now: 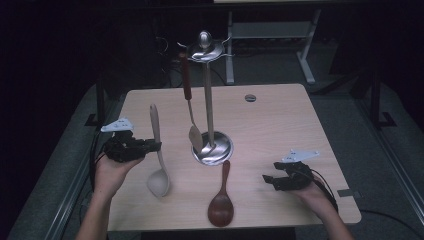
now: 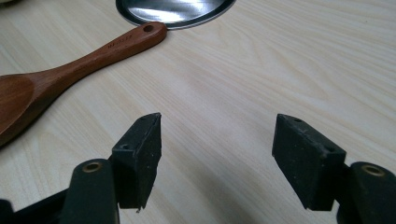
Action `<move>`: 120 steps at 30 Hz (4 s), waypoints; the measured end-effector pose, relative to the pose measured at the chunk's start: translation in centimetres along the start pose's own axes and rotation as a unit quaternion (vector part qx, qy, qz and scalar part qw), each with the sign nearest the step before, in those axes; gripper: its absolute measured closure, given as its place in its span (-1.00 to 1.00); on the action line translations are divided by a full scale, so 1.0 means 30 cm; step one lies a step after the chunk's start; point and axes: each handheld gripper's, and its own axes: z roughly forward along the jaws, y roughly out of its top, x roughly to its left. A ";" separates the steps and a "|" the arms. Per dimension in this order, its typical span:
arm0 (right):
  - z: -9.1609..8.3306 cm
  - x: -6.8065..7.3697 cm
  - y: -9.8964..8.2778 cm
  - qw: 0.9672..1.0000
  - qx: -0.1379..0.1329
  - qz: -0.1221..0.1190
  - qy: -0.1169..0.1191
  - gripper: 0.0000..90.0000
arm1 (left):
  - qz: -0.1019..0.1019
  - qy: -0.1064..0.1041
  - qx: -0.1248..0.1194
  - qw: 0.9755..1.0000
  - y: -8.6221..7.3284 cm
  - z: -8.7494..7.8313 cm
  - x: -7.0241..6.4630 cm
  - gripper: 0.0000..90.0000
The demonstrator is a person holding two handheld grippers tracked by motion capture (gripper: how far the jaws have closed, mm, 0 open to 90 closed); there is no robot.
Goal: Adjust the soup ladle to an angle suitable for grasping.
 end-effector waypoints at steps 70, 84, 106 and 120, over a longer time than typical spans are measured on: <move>-0.001 0.395 0.526 0.971 -0.182 -0.035 0.152 0.64 | 0.089 -0.025 -0.014 0.996 0.100 0.194 -0.348 0.70; -0.003 0.399 0.527 0.973 -0.175 -0.060 0.139 0.68 | 0.100 -0.048 -0.013 0.994 0.093 0.187 -0.324 0.42; -0.091 0.302 0.642 0.957 -0.187 -0.104 0.197 0.69 | 0.071 -0.028 0.054 0.996 -0.124 0.106 -0.118 -0.27; -0.172 0.260 0.808 0.941 -0.202 -0.136 0.236 0.69 | 0.035 -0.023 0.088 0.995 -0.251 0.147 -0.030 -0.46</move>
